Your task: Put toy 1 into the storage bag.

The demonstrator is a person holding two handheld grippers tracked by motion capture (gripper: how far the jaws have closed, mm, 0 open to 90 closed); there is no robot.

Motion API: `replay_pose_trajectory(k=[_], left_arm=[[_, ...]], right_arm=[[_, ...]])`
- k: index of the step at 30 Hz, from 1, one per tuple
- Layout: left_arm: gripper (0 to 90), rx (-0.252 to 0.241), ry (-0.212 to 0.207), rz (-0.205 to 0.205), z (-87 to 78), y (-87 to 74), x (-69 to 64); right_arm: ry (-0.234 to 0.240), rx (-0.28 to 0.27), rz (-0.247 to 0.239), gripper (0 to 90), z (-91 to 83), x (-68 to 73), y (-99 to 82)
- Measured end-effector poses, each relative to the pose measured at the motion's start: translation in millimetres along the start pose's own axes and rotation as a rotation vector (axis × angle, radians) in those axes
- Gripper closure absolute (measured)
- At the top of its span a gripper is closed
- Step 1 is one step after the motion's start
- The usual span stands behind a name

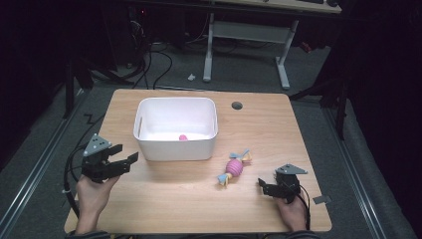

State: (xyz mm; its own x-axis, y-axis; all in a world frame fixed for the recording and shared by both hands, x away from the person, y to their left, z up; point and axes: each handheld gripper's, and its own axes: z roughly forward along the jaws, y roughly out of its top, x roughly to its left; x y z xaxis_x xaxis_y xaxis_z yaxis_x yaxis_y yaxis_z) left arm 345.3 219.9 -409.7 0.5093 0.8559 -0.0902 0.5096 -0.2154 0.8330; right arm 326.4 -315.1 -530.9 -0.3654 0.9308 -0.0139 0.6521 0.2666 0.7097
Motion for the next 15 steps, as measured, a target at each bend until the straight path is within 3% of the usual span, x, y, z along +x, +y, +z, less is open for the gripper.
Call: replay_pose_trajectory(k=[4, 7, 11, 15], left_arm=[[35.4, -0.007, 0.001, -0.019, 5.0, -11.9, 1.3], [35.9, -0.039, -0.013, -0.064, 9.6, -26.9, 0.8], [35.9, -0.012, -0.027, -0.091, 23.3, -43.7, -3.2], [35.8, 0.015, -0.016, -0.081, 37.0, -55.3, -9.2]], right_arm=[[0.0, 0.0, 0.001, 19.4, 0.0, 0.0, 0.1], [-0.009, -0.001, 0.008, 19.3, 0.5, 0.4, 0.5], [-0.013, -0.001, 0.013, 19.2, 0.9, 1.0, 0.7], [0.003, -0.001, -0.001, 18.9, 1.0, 0.6, 0.8]])
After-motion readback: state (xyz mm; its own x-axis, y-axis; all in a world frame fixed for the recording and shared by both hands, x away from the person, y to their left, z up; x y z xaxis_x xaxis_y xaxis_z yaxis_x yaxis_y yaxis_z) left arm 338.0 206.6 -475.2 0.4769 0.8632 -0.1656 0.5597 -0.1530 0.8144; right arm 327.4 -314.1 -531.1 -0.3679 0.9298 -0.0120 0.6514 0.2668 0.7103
